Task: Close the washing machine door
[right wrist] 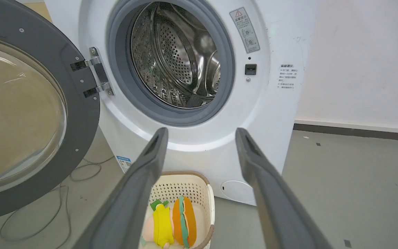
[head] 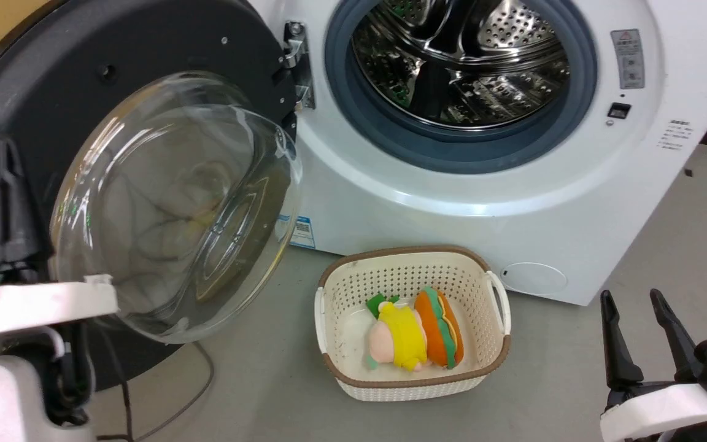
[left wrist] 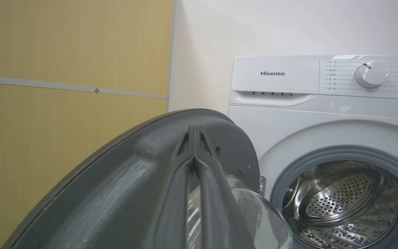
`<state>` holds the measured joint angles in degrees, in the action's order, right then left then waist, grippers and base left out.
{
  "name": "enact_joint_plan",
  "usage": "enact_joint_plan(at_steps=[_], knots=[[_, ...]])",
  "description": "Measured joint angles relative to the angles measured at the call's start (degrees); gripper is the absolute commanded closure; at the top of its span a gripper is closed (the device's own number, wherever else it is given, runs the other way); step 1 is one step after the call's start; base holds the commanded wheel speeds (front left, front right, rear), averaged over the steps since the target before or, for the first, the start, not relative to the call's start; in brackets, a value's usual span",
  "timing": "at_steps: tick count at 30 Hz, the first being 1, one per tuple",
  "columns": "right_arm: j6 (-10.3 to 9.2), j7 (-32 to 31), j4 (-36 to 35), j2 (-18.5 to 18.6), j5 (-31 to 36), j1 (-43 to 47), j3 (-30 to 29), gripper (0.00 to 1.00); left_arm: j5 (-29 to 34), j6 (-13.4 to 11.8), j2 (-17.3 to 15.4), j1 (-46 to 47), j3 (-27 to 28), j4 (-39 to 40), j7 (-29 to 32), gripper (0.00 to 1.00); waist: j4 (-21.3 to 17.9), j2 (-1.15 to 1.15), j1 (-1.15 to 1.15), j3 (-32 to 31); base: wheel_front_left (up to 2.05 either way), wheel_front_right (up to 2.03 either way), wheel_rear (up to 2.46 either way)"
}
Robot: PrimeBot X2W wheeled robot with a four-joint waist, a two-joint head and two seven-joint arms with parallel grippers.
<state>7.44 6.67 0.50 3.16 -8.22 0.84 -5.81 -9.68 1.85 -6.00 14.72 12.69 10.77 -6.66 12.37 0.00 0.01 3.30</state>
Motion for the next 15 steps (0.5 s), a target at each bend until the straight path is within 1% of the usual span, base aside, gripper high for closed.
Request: enact_joint_plan(at_steps=[4, 9, 15], knots=[[0.00, 0.51, 0.19, 0.00, -0.48, 0.00, -0.69, 0.00, -2.72, 0.87, -0.70, 1.45, 3.16, -0.16, -0.51, 1.00, 1.50, 0.00, 0.00, 0.51, 0.00, 0.00, 0.00], [0.00, 1.04, 0.69, 0.00, -0.94, 0.00, -1.44, 0.00, -6.82, 1.36, -2.65, 3.41, 6.42, -1.87, -1.04, 1.00, 3.53, 0.00, 0.00, 1.07, 0.00, 0.00, 0.00], [0.00, 1.69, 1.02, 0.00, -1.40, -0.02, -1.91, 0.00, -12.26, 1.91, -5.71, 6.06, 9.16, -7.35, -1.38, 1.00, 5.81, 0.00, 0.00, 1.93, 0.00, 0.00, 0.00]])
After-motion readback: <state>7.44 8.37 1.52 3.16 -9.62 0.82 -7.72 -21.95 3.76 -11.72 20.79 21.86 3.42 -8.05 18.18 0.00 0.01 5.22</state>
